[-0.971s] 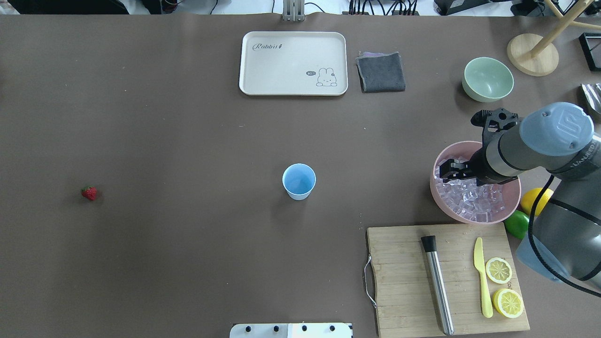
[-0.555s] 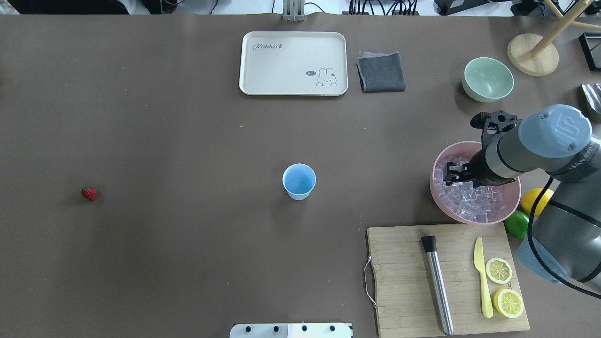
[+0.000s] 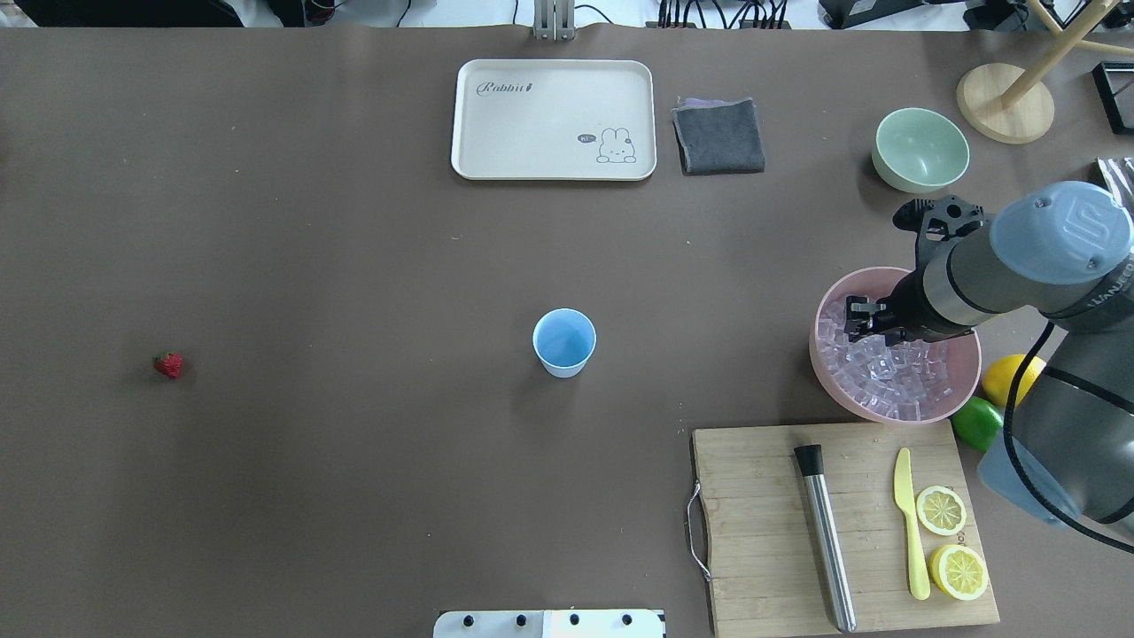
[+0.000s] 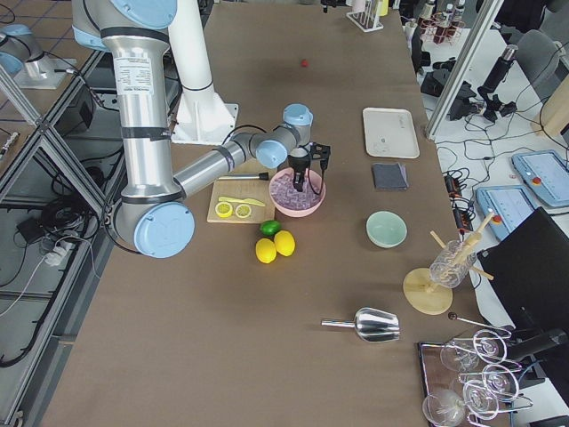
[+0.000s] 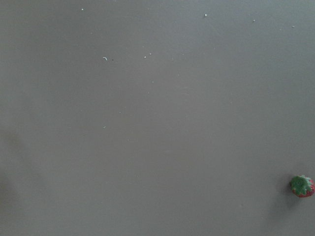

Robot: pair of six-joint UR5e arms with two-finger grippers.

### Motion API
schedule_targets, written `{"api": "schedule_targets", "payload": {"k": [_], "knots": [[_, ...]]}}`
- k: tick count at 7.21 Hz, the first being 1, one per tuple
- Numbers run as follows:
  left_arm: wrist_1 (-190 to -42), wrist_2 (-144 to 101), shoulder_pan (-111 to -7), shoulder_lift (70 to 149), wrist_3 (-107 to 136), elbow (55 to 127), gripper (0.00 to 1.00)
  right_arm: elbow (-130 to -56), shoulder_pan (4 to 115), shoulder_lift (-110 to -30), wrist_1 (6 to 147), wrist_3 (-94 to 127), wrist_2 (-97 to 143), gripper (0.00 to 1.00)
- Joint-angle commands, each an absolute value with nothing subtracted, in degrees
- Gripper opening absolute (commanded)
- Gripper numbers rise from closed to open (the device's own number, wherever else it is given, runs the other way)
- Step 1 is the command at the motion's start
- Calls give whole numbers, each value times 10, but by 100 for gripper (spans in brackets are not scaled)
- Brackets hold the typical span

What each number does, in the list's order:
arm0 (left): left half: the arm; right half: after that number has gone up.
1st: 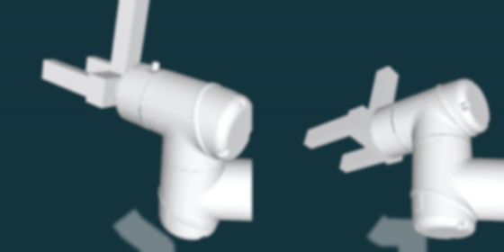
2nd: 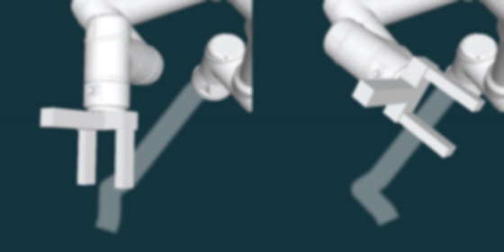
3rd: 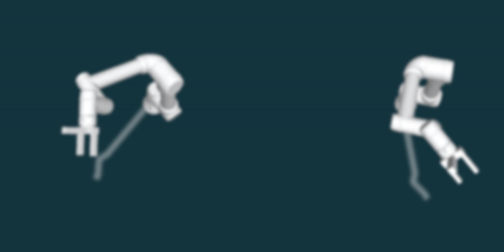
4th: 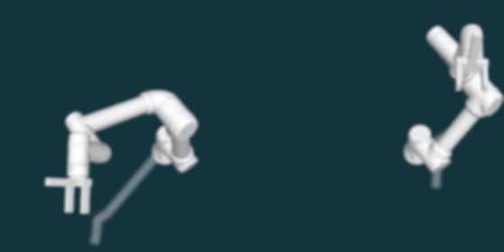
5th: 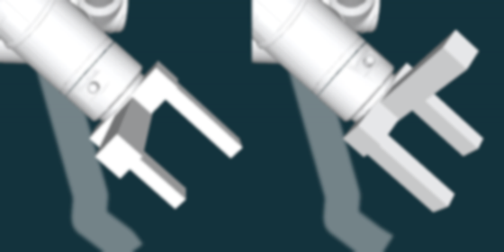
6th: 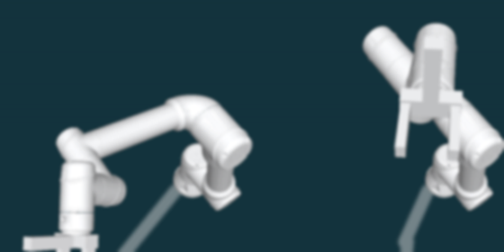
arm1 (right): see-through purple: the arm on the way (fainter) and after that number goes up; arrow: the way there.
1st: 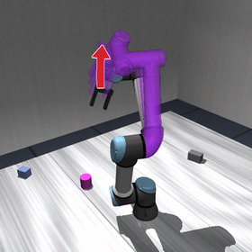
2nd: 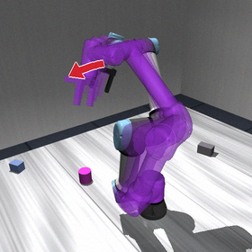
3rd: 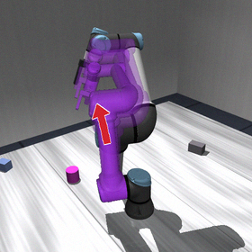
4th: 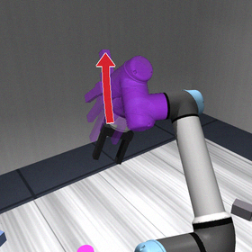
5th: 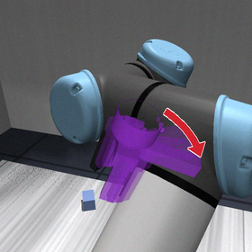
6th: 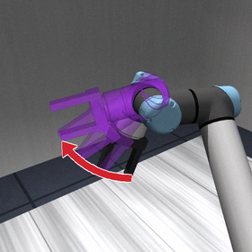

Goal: Put ice and strawberries in cup
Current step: 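Lower the right gripper into the bowl and grasp an ice cube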

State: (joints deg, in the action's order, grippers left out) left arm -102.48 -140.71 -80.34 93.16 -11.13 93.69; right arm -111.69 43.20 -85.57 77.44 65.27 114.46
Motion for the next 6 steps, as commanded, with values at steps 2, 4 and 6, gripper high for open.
{"api": "schedule_targets", "payload": {"k": [2, 4, 6], "knots": [[-1024, -1407, -803, 933, -111, 936, 98, -1119, 458, -855, 775, 650, 1176, 0], [-1024, -1407, -800, 933, -111, 936, 98, -1119, 457, -846, 777, 649, 1177, 0], [-1025, -1407, -795, 933, -111, 935, 98, -1143, 469, -780, 897, 650, 1183, 0]]}}
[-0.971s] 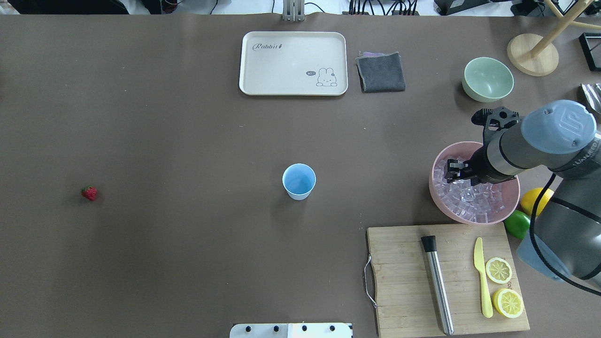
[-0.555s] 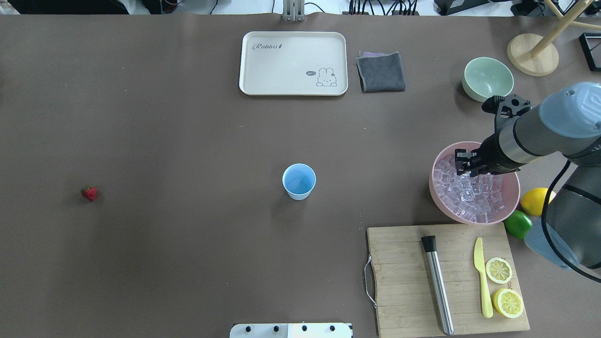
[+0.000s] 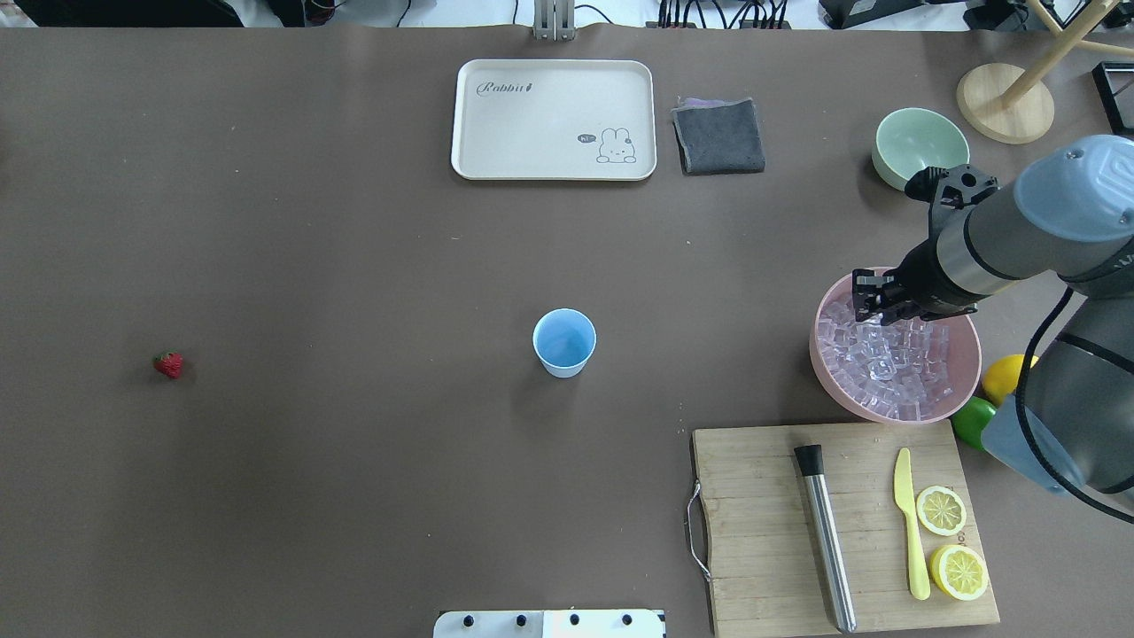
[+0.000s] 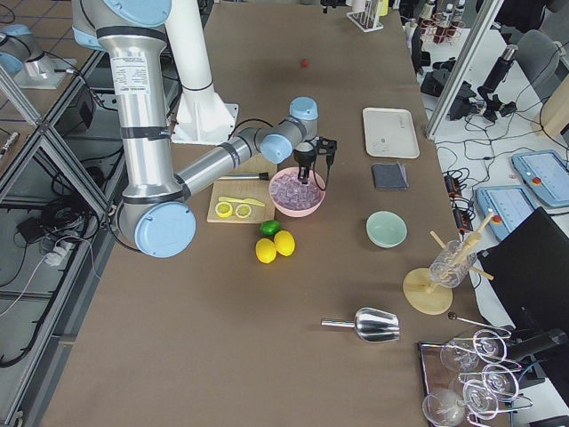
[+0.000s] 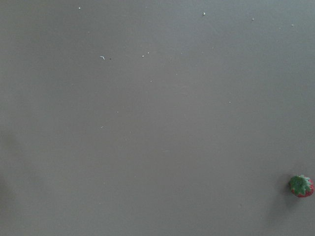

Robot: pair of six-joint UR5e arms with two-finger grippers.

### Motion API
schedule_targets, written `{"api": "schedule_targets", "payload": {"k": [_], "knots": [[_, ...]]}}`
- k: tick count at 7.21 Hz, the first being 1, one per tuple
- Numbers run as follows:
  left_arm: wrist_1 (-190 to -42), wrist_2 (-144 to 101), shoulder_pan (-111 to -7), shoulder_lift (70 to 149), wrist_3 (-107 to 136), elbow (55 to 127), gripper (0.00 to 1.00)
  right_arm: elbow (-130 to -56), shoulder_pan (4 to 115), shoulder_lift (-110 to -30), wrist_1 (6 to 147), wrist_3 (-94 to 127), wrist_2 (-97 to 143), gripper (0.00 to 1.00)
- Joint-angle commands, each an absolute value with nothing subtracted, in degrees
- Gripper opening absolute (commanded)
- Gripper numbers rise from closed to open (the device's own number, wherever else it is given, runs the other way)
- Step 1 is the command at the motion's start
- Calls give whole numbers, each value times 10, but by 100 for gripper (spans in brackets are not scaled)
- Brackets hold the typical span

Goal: Put ice and strawberries in cup
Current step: 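Lower the right gripper into the bowl and grasp an ice cube, then carry the ice cube with the right gripper over the light-blue cup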

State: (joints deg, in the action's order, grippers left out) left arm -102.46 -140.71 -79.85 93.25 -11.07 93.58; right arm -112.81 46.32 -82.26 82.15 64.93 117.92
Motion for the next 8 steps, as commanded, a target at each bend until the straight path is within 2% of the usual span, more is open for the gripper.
{"api": "schedule_targets", "payload": {"k": [1, 4, 6, 8], "knots": [[-1025, -1407, -794, 933, -111, 935, 98, -1149, 468, -720, 969, 658, 1181, 0], [-1024, -1407, -792, 933, -111, 935, 98, -1141, 391, -609, 998, 679, 1091, 0], [-1023, -1408, -792, 933, -111, 932, 98, -1084, 335, -535, 952, 690, 1031, 0], [-1025, -1435, -792, 932, -112, 924, 98, -1049, 287, -499, 935, 715, 971, 0]]}}
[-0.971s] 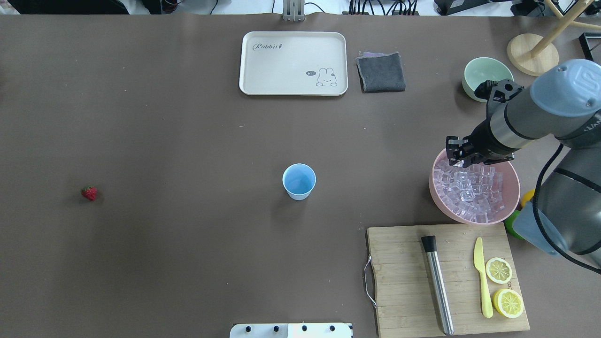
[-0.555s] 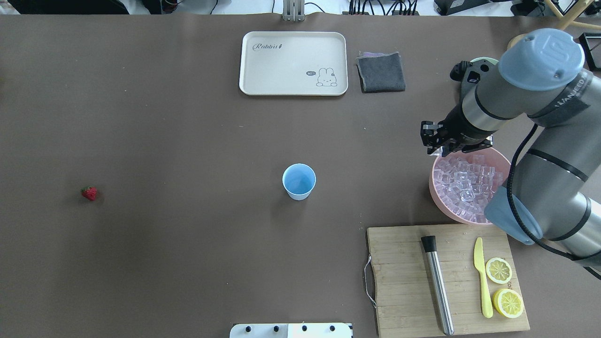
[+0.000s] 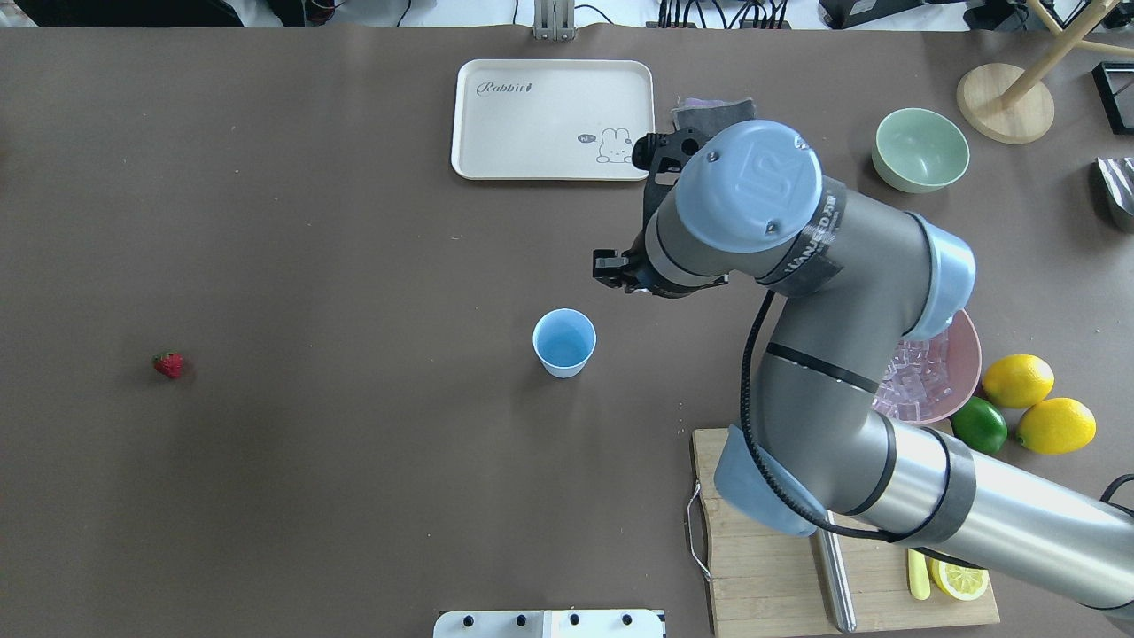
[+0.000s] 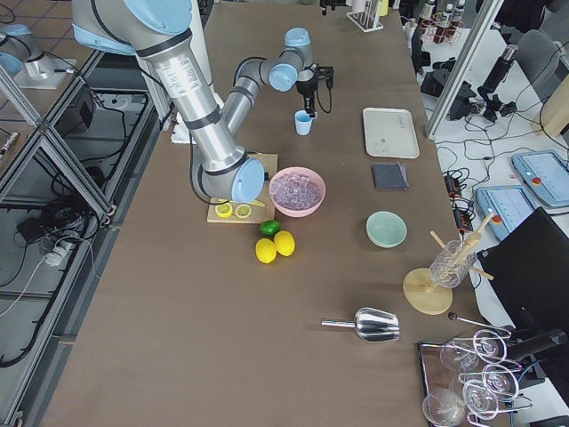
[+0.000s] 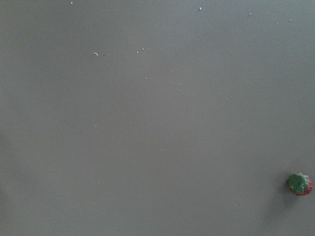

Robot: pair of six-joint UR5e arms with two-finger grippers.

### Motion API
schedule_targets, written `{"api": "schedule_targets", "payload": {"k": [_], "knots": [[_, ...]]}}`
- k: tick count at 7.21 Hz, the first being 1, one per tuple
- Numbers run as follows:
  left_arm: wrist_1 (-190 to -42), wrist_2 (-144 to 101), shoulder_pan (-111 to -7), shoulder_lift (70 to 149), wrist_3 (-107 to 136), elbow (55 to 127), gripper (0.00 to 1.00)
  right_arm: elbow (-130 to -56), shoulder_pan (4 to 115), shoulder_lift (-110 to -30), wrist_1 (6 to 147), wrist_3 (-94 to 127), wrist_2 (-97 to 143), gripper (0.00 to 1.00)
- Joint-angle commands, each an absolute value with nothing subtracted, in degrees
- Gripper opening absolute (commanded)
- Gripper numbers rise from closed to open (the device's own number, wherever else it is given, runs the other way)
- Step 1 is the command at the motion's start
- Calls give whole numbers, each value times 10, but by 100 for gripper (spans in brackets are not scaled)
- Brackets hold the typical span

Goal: Put ice and strawberries in cup
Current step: 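Carry the ice cube with the right gripper over the light-blue cup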

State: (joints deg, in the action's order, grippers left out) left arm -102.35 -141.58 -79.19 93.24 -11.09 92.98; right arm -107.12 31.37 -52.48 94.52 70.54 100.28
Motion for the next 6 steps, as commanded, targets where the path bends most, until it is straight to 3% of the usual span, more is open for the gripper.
{"api": "schedule_targets", "payload": {"k": [1, 4, 6], "knots": [[-1025, -1449, -792, 932, -112, 924, 98, -1020, 284, -471, 935, 726, 970, 0], [-1025, -1450, -792, 933, -112, 919, 98, -988, 266, -451, 935, 733, 955, 0], [-1025, -1450, -791, 933, -112, 919, 98, -997, 258, -469, 927, 733, 956, 75]]}}
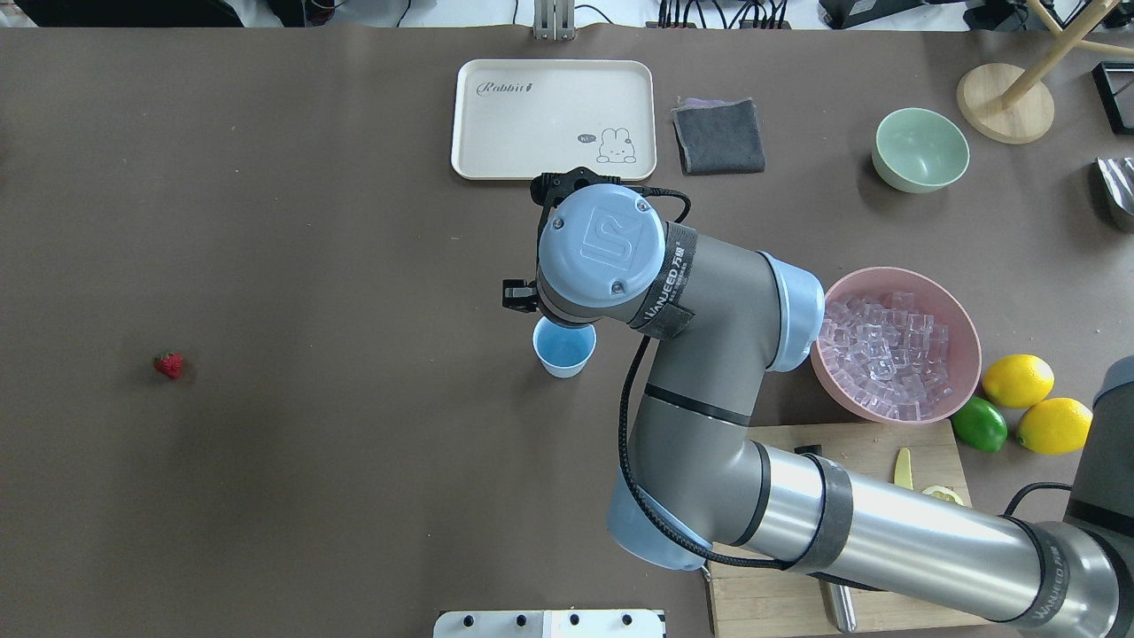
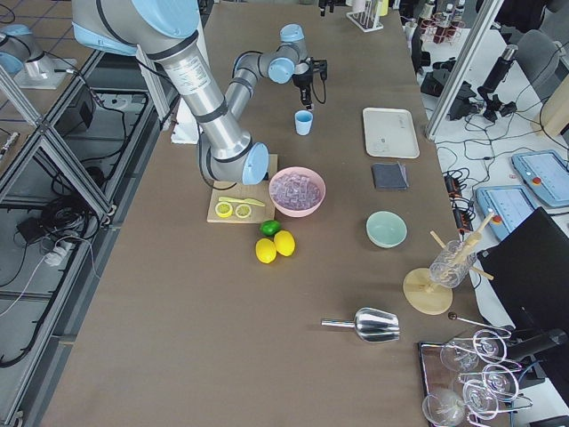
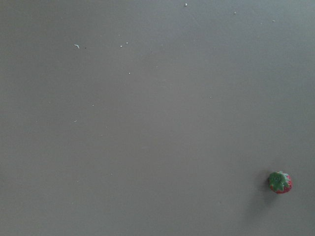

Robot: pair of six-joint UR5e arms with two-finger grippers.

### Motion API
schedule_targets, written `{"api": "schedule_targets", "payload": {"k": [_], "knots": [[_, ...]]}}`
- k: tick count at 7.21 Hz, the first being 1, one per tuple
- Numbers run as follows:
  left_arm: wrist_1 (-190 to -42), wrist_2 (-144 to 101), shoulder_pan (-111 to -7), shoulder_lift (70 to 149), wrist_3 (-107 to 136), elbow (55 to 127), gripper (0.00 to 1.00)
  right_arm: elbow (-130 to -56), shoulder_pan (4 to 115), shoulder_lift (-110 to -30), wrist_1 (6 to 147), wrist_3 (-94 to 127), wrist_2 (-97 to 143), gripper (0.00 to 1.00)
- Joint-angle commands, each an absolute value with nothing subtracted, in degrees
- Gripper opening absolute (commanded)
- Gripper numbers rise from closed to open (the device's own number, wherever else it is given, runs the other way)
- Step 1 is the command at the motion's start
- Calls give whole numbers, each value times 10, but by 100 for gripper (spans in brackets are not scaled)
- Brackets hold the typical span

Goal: Put ice and strawberries in cup
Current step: 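Carry the ice cube with the right gripper over the light-blue cup, then release the ice cube into the cup and return the right gripper to the bowl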

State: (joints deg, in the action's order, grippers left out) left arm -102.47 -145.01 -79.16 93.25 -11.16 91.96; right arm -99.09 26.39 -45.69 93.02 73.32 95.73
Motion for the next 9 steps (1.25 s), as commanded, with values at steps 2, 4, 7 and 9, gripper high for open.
{"api": "schedule_targets", "payload": {"k": [2, 4, 7, 9], "knots": [[-1025, -1450, -790, 933, -112, 919, 98, -1011, 259, -472, 928, 734, 961, 99], [-1026, -1450, -788, 933, -113, 920, 98, -1029, 301, -525, 932, 730, 1007, 99], [-1031, -1450, -787, 933, -113, 919, 98, -1127, 372, -668, 927, 605, 1041, 99], [-1039, -1450, -781, 933, -113, 919, 98, -1150, 415, -741, 899, 521, 1078, 99]]}}
